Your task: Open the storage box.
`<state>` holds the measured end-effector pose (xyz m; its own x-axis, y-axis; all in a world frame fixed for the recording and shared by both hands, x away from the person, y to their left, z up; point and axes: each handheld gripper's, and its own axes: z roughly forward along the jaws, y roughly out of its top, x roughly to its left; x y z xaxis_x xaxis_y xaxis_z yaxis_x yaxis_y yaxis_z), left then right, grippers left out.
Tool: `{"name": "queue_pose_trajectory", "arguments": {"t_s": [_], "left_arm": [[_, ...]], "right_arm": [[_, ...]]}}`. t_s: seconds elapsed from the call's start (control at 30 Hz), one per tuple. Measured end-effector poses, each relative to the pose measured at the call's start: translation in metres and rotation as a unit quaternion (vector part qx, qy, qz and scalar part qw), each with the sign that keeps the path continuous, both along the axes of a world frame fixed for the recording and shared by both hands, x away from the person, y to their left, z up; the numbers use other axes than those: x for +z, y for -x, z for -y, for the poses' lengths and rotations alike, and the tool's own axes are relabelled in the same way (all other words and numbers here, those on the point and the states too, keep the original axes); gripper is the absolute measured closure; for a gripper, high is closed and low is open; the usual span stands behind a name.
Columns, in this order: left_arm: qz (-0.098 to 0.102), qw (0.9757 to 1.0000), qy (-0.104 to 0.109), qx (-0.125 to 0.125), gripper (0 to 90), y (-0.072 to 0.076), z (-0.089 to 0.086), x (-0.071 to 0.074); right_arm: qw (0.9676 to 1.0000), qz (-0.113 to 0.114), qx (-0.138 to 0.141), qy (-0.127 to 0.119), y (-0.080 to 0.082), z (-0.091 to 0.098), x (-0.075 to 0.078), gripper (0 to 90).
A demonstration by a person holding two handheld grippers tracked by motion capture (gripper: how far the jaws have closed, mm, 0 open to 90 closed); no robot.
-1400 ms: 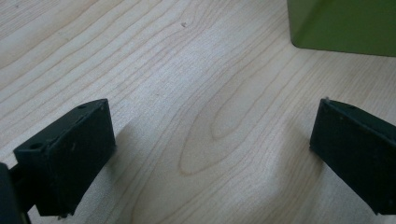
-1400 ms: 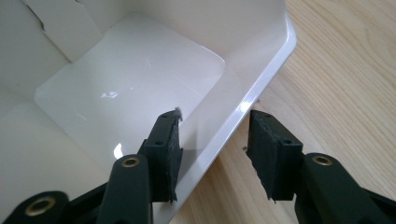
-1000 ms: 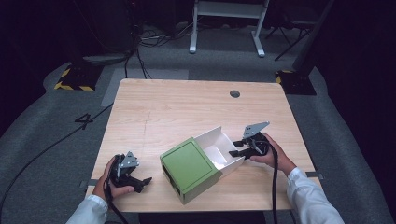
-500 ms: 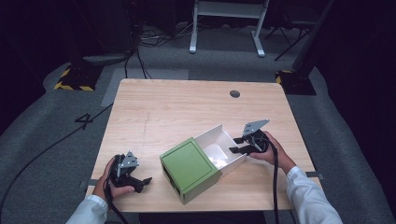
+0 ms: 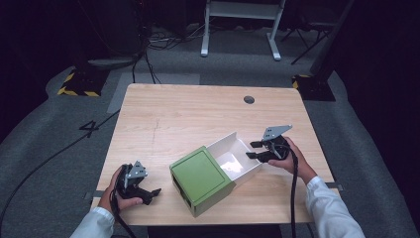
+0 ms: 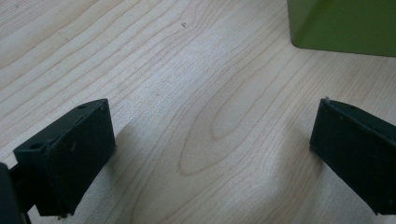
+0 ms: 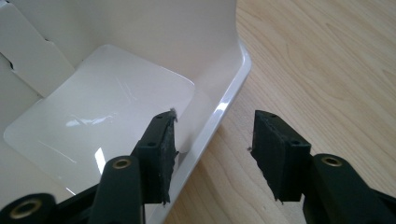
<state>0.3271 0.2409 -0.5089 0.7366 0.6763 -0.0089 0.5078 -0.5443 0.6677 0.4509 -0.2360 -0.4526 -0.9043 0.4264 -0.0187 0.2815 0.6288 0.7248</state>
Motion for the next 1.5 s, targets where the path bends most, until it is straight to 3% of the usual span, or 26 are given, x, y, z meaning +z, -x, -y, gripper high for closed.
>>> {"name": "queue_pose_trajectory", "arguments": {"t_s": [0.6, 0.97, 1.5], "left_arm": [[0.0, 1.0, 0.0, 0.0, 0.2, 0.0, 0.0, 0.0], [0.0, 1.0, 0.0, 0.0, 0.2, 0.0, 0.0, 0.0], [0.0, 1.0, 0.0, 0.0, 0.2, 0.0, 0.0, 0.0]], "right_arm": [[0.9982, 0.047, -0.033, 0.013, 0.01, 0.009, 0.02, 33.1], [0.9954, 0.075, -0.059, 0.01, 0.025, 0.031, 0.035, 24.8], [0.9917, 0.09, -0.087, 0.029, 0.05, 0.063, 0.032, 20.6]]}}
